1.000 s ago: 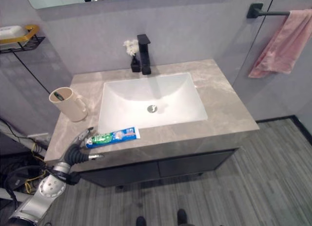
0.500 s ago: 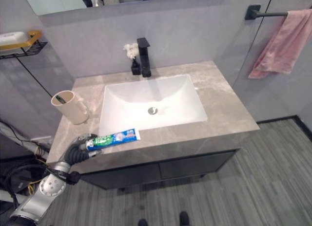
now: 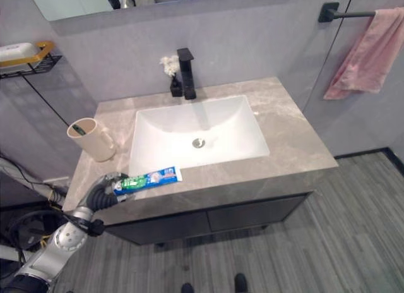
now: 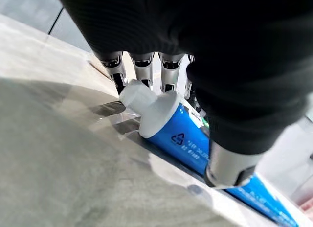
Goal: Put brush and paste in cup on sink, flatten towel.
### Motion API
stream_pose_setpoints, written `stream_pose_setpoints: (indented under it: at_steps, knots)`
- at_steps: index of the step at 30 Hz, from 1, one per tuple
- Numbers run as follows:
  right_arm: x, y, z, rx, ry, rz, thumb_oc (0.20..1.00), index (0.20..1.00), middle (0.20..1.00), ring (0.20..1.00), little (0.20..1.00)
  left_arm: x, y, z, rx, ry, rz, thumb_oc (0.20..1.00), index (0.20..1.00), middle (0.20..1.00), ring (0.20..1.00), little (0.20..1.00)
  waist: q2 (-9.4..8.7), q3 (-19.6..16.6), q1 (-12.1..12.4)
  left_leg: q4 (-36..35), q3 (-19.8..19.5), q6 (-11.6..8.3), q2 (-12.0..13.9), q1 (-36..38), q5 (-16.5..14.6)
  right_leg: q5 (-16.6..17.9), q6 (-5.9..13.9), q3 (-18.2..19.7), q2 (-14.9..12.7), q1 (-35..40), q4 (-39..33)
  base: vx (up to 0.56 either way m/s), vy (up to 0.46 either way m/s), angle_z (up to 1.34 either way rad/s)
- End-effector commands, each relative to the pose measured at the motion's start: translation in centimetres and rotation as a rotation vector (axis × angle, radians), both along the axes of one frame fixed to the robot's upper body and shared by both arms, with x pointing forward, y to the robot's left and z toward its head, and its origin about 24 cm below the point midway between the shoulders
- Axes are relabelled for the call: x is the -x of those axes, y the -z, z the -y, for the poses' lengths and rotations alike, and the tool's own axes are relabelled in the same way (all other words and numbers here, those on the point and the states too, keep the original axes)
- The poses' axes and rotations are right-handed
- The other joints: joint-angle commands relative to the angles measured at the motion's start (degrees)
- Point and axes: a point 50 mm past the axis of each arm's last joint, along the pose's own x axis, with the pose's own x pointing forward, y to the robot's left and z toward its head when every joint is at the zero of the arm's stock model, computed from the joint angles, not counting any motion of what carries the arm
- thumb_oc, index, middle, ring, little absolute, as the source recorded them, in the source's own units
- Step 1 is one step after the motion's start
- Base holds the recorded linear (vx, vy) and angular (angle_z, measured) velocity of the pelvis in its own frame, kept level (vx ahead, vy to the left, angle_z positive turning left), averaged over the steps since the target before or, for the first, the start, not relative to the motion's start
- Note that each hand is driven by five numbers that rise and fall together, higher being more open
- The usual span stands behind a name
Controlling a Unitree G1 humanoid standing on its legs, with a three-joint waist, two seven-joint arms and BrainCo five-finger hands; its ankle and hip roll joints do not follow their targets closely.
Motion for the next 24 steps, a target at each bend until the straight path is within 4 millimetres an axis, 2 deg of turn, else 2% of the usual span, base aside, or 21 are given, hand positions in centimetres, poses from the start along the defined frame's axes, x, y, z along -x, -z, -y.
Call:
stream_pose_setpoints:
  at_steps: [1, 7, 15, 16, 17, 18, 20, 22, 23, 24]
  knots:
    - [-2.2, -0.5, 0.4, 0.016, -0.006, 0.076, 1.0, 1.0, 1.0, 1.0, 1.0, 0.7, 2.8, 1.9, -0.117, 0.135, -0.138, 0.645, 0.645, 0.645, 0.645, 0.645, -1.55, 3.0, -1.8, 0.6, -2.7, -1.21, 0.3, 1.4, -1.7, 4.8, 3.88, 0.9, -2.8, 0.2, 0.4, 0.0, -0.005, -0.03]
    - [-2.0, -0.5, 0.5, 0.023, 0.004, 0.082, 1.0, 1.0, 1.0, 1.0, 1.0, 0.7, 3.1, 1.7, -0.195, 0.155, -0.147, 0.598, 0.598, 0.598, 0.598, 0.598, -1.57, 2.8, -2.0, 0.6, -2.5, -1.31, 0.6, 1.8, -1.8, 4.6, 3.79, 1.0, -2.5, 0.4, 0.4, 0.0, 0.0, 0.0]
    - [-2.0, -0.6, 0.7, 0.032, 0.021, 0.094, 1.0, 1.0, 1.0, 1.0, 1.0, 0.8, 3.6, 1.4, -0.331, 0.199, -0.155, 0.583, 0.583, 0.583, 0.583, 0.583, -1.65, 2.3, -2.0, 0.6, -2.4, -1.54, 1.1, 2.6, -2.0, 4.4, 3.67, 1.2, -2.1, 1.0, 0.4, 0.01, -0.01, -0.01]
    - [-2.0, -0.6, 0.7, 0.033, 0.023, 0.094, 1.0, 1.0, 1.0, 1.0, 1.0, 0.9, 3.7, 1.4, -0.344, 0.209, -0.161, 0.589, 0.589, 0.589, 0.589, 0.589, -1.67, 2.2, -2.1, 0.6, -2.4, -1.54, 1.1, 2.7, -2.0, 4.4, 3.62, 1.2, -2.0, 1.1, 0.4, 0.01, -0.027, -0.03]
    - [-2.0, -0.7, 0.9, 0.037, 0.031, 0.099, 1.0, 1.0, 1.0, 1.0, 1.0, 1.0, 3.9, 1.5, -0.38, 0.245, -0.175, 0.683, 0.683, 0.683, 0.683, 0.683, -1.67, 2.1, -2.1, 0.6, -2.4, -1.6, 1.2, 2.9, -2.0, 4.3, 3.58, 1.2, -1.9, 1.2, 0.4, 0.0, 0.0, 0.0]
    - [-2.1, -0.8, 1.1, 0.042, 0.036, 0.105, 1.0, 1.0, 1.0, 1.0, 1.0, 1.1, 4.0, 1.6, -0.401, 0.27, -0.184, 0.658, 0.658, 0.658, 0.658, 0.658, -1.64, 2.0, -2.2, 0.6, -2.3, -1.62, 1.3, 3.0, -2.1, 4.3, 3.55, 1.3, -1.9, 1.3, 0.4, 0.0, 0.0, 0.0]
    - [-2.1, -0.9, 1.4, 0.05, 0.056, 0.109, 1.0, 1.0, 1.0, 1.0, 1.0, 1.8, 5.2, 1.8, -0.444, 0.339, -0.257, 0.548, 0.548, 0.548, 0.548, 0.548, -1.7, 1.5, -2.5, 0.6, -2.0, -1.7, 1.5, 3.5, -2.2, 4.2, 3.48, 1.6, -1.6, 1.5, 0.4, 0.01, -0.01, -0.02]
    - [-1.9, -0.9, 1.8, 0.057, 0.081, 0.106, 1.0, 1.0, 1.0, 1.0, 1.0, 2.1, 5.7, 1.8, -0.494, 0.376, -0.278, 0.288, 0.288, 0.288, 0.288, 0.288, -1.74, 1.3, -2.5, 0.6, -1.9, -1.76, 1.7, 3.8, -2.4, 4.2, 3.41, 1.7, -1.3, 1.6, 0.4, 0.02, -0.024, -0.13]
    - [-1.7, -1.0, 2.2, 0.072, 0.119, 0.104, 1.0, 1.0, 1.0, 1.0, 1.0, 2.3, 6.3, 1.5, -0.541, 0.386, -0.299, 0.2, 0.2, 0.2, 0.2, 0.2, -1.82, 0.9, -2.7, 0.6, -1.8, -1.8, 1.9, 4.2, -2.5, 4.1, 3.33, 1.8, -1.1, 2.0, 0.4, 0.02, -0.021, -0.21]
    - [-1.5, -1.0, 2.5, 0.079, 0.142, 0.103, 1.0, 1.0, 1.0, 1.0, 1.0, 2.3, 6.2, 1.5, -0.552, 0.389, -0.291, 0.2, 0.2, 0.2, 0.2, 0.2, -1.81, 0.8, -2.6, 0.6, -1.8, -1.83, 1.9, 4.3, -2.5, 4.0, 3.27, 1.9, -1.0, 2.1, 0.4, 0.03, -0.031, -0.16]
